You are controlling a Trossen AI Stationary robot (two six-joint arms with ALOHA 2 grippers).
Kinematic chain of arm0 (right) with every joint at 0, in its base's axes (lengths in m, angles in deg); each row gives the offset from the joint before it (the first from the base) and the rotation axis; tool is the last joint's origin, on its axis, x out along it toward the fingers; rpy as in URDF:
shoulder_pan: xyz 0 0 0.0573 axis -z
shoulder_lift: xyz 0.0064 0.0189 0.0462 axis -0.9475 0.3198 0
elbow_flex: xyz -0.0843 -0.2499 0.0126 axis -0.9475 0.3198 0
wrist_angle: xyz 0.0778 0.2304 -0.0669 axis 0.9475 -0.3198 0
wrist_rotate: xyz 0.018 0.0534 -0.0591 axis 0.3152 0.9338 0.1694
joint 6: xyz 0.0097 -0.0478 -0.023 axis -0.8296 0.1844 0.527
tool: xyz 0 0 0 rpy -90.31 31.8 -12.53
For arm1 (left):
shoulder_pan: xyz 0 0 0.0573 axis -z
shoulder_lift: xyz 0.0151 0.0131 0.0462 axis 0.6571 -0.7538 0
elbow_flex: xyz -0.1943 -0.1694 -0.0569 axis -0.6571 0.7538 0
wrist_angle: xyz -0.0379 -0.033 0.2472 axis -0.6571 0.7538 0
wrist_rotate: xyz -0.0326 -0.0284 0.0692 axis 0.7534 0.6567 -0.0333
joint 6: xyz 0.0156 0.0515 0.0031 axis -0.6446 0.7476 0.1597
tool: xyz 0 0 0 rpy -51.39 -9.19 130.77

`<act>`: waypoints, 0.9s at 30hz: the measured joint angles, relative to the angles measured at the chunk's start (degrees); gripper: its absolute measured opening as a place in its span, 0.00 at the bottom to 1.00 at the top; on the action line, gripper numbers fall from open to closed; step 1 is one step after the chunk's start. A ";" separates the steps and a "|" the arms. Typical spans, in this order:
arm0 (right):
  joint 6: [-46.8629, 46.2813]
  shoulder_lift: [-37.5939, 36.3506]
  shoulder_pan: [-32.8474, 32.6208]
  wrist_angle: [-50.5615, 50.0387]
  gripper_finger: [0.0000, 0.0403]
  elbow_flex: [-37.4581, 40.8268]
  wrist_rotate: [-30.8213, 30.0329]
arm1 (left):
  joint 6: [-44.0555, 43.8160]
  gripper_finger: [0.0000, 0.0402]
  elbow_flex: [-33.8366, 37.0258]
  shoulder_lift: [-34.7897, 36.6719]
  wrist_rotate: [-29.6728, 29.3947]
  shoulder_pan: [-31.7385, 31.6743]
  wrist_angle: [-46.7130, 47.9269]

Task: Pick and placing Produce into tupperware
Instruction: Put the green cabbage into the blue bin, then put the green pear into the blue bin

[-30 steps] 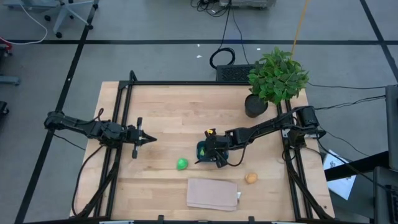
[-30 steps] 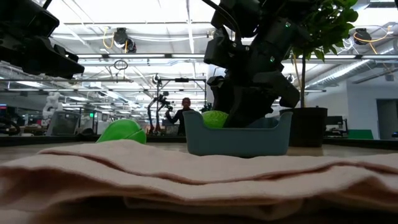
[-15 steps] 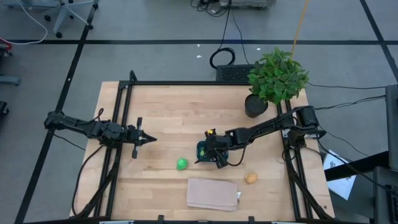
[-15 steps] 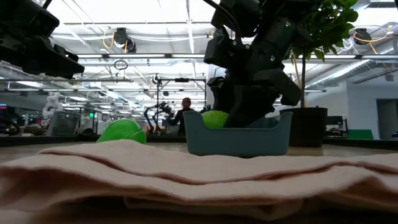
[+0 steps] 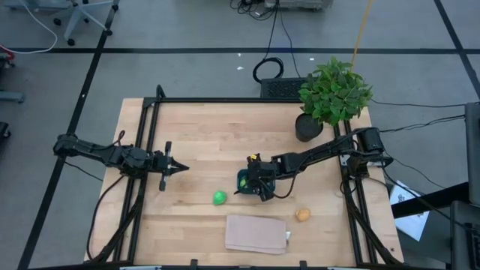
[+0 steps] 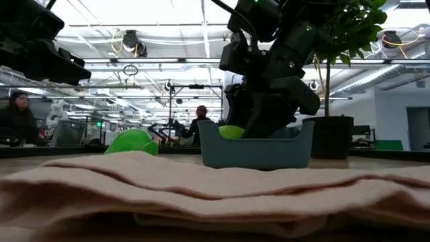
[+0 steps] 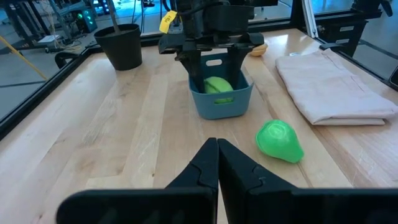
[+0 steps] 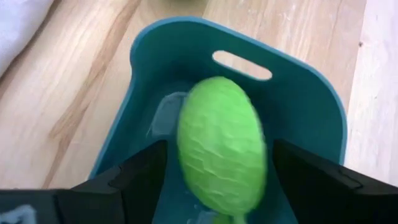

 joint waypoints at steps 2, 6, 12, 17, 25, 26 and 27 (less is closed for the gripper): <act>0.05 -0.22 -0.02 -0.61 0.70 -0.56 0.00 | 0.00 0.01 0.00 0.00 0.00 0.00 0.00; 0.00 -0.31 -0.31 -3.69 0.70 -3.27 0.00 | 0.00 0.01 0.00 0.02 0.00 0.00 -0.04; -0.31 -0.31 -0.67 -7.38 0.70 -5.72 -0.91 | 0.00 0.01 0.00 0.00 0.00 0.01 -0.31; -0.43 -0.57 -0.74 -9.97 0.69 -7.06 -4.13 | -0.05 0.01 0.00 0.02 0.00 0.00 -0.44; 2.81 -0.66 -0.71 -9.93 0.47 -7.72 -4.07 | -0.20 0.01 0.00 0.02 0.00 0.01 -0.39; 3.22 -0.66 -0.72 -9.76 0.42 -7.72 -4.06 | -0.20 0.01 0.01 0.02 0.00 0.00 -0.36; 3.42 -0.66 -0.72 -9.56 0.37 -7.72 -4.04 | -0.18 0.01 0.00 0.02 0.01 0.01 -0.36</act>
